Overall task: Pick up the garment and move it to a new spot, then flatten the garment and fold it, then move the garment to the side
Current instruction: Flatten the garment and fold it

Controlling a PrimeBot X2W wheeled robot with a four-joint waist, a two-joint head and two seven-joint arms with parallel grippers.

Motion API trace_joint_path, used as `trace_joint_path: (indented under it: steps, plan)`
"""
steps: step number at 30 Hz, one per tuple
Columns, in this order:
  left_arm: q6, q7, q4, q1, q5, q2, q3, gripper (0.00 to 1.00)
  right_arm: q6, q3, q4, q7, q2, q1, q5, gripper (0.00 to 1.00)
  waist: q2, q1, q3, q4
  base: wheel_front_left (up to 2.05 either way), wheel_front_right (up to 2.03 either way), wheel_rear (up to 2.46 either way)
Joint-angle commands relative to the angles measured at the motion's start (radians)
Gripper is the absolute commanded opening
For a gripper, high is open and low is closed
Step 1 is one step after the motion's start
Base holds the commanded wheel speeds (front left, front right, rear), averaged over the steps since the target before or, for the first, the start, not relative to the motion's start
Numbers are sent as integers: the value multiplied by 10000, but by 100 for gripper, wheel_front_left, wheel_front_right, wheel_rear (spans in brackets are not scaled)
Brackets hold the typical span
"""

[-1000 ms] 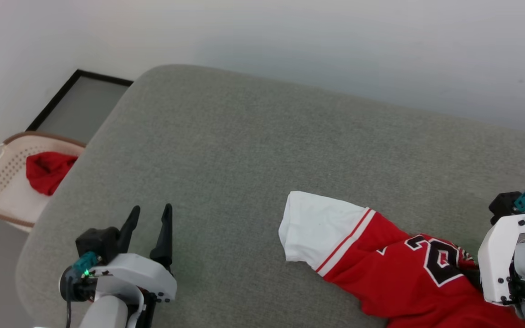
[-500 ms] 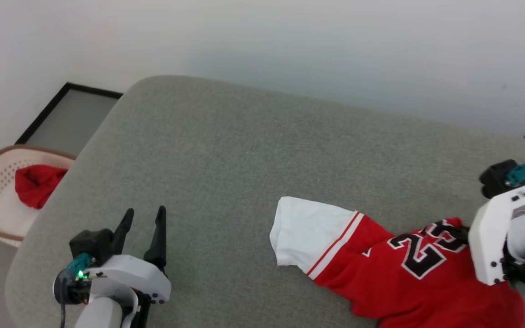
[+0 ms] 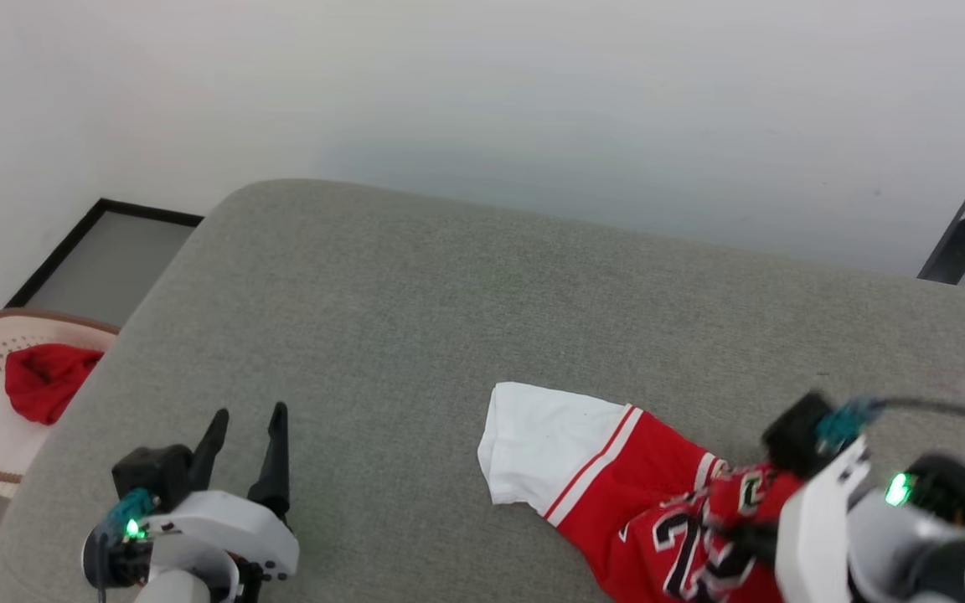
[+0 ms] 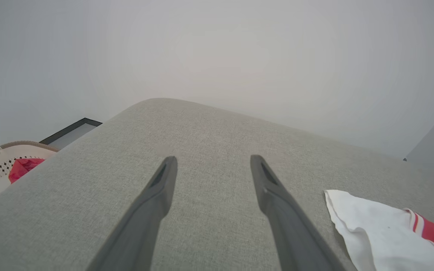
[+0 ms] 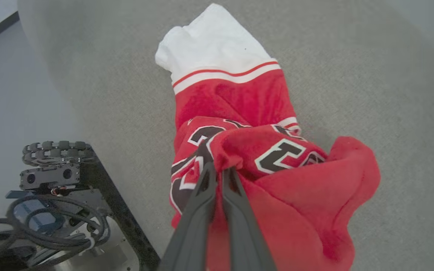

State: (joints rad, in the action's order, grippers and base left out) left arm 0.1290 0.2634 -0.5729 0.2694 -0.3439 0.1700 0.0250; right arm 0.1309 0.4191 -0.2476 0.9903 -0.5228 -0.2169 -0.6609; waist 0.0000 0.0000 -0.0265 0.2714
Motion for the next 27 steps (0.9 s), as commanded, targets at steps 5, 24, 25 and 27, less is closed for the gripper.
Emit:
trace_joint_path:
  steps: [5,24,25,27]
  plan:
    - [30,10,-3,-229,-23,59,-165,100,-3,335,-975,478,258,1163,88,0,0,0,-43,-100,0,0,0]
    - [30,10,-43,-270,54,-102,-233,100,-2,1071,-589,49,967,2445,756,100,0,0,-70,-320,0,0,0]
    - [30,10,-33,-264,49,-87,-239,100,-2,1035,-562,-3,987,2393,722,100,0,0,-86,-339,0,0,0]
    - [30,10,9,-315,79,-61,-254,100,-2,839,-554,-91,1072,2334,595,100,0,0,-111,-396,0,0,0]
